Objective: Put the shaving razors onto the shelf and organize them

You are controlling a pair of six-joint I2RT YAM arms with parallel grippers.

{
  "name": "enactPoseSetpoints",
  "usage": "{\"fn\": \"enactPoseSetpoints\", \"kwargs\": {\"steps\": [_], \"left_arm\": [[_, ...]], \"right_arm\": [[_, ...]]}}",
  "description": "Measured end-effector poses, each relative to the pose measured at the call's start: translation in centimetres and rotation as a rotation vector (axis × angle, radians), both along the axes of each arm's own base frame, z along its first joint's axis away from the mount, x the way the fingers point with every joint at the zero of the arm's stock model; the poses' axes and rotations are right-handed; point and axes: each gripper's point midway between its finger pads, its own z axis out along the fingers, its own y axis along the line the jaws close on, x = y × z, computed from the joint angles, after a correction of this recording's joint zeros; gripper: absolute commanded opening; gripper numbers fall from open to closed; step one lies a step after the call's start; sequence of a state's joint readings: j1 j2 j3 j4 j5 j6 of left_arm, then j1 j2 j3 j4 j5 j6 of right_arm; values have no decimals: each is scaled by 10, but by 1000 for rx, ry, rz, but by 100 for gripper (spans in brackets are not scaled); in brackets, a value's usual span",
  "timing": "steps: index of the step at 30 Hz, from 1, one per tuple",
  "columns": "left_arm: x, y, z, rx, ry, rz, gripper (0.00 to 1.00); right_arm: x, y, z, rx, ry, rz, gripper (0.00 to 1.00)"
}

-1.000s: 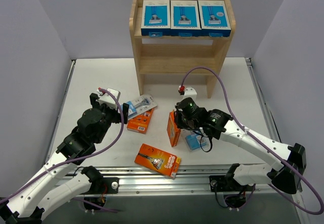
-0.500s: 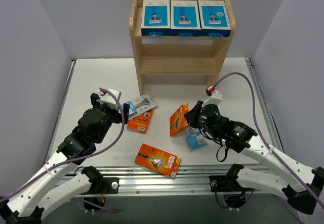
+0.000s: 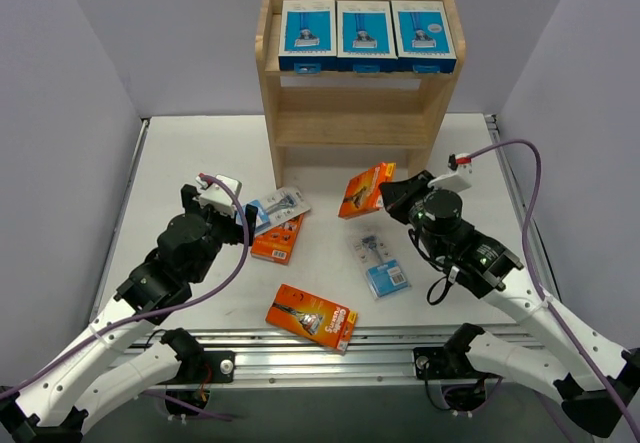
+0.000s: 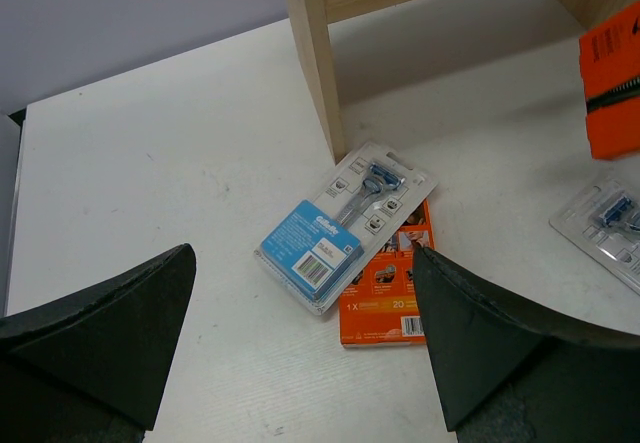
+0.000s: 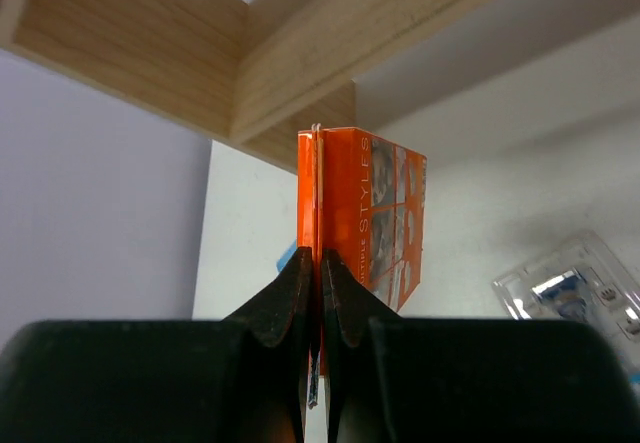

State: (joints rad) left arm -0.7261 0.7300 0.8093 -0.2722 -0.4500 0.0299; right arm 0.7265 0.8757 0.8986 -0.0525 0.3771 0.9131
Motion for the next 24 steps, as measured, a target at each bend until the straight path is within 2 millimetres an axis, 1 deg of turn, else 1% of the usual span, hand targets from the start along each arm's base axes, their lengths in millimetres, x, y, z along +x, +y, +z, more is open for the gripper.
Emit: {"fn": "enactPoseSetpoints", "kwargs": {"steps": [4, 6, 8, 11, 15, 17, 21, 24], "left_arm": [[1, -1, -3, 6, 8, 0, 99], [2, -2, -4, 9, 11, -1, 99], [2, -2, -5, 11, 13, -2, 99], [2, -4, -6, 14, 16, -6, 99], [2, -5, -8, 18, 20, -9, 99], [1, -7, -9, 19, 21, -14, 99], [1, -10, -12, 26, 26, -20, 99], [1, -12, -15, 35, 33, -21, 99]], "right_arm": [[19, 3, 37, 55, -69, -34, 0], [28, 1, 56, 84, -108, -53, 0], [38, -5, 76, 114, -147, -84, 0], [50, -19, 93, 148, -193, -138, 0], [65, -42, 100, 191, -232, -220, 0], [73, -54, 98, 217, -252, -261, 0], [92, -69, 83, 245, -259, -324, 0], [105, -75, 69, 260, -252, -354, 0]]}}
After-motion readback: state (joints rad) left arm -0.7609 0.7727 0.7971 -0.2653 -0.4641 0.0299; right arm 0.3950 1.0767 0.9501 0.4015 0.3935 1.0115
